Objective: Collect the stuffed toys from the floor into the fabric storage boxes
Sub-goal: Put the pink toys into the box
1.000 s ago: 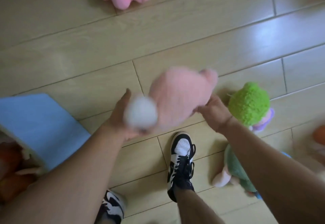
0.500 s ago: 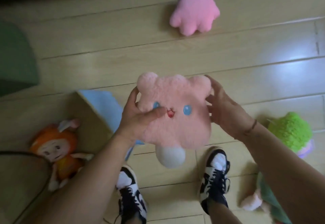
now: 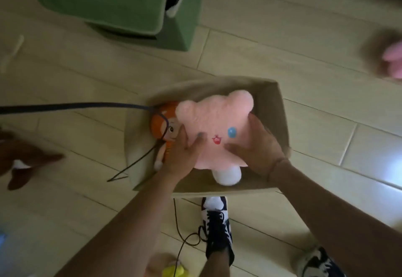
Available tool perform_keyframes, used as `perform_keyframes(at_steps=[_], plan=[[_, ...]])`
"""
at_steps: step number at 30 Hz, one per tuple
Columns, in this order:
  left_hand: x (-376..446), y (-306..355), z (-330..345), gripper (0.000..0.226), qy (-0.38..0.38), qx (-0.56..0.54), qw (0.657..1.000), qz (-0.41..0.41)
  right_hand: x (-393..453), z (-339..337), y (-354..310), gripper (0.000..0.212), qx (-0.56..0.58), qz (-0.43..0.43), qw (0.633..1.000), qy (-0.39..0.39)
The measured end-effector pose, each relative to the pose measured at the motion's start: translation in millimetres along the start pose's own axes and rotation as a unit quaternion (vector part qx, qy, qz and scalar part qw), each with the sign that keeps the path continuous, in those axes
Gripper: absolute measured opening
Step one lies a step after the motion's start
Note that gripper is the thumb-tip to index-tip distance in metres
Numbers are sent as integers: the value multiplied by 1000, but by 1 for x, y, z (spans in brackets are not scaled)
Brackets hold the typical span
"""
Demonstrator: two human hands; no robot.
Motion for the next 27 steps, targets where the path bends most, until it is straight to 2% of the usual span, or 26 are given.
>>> perform_keyframes(at_steps=[4, 7, 9, 11, 14, 16, 19, 21, 23, 25, 27], plan=[[36, -28, 15, 81, -95, 26, 995, 16, 45, 51, 47, 91, -22, 61, 998, 0], [52, -43, 26, 57, -129, 125, 984, 12, 68, 66, 88, 90, -50, 144, 988, 0], [55, -52, 26, 55, -129, 192, 973, -13, 76, 71, 81, 81, -161, 108, 981, -10], [50, -60, 28, 57, -150, 215, 965, -36, 76, 97, 57, 72, -317, 17, 944, -89], [36, -67, 37, 45, -190, 217, 956, -56, 76, 131, 65, 69, -459, 22, 862, -211], [30, -66, 37, 38, -187, 203, 960, -54, 88, 131, 63, 69, -493, 42, 840, -220], [21, -60, 36, 45, -171, 200, 963, -64, 98, 125, 56, 70, -523, 44, 818, -234], [15, -47, 38, 48, -151, 208, 965, -47, 94, 118, 45, 60, -484, 38, 838, -250], [7, -23, 42, 44, -128, 198, 971, -33, 82, 96, 22, 50, -377, 18, 896, -234], [0, 13, 53, 37, -108, 172, 979, 3, 62, 53, -9, 39, -238, -9, 956, -174], [-2, 63, 71, 31, -75, 161, 982, 63, 41, -5, -32, 33, -160, -37, 982, -95]])
Point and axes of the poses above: each hand's wrist, its own x-axis towards the middle knuckle, its own z-axis out of the palm, y = z × x, the point moved 10 cm from there along x, towards the middle knuckle, and after that the axes turned 7 degrees about -y, right-handed, at the moved point
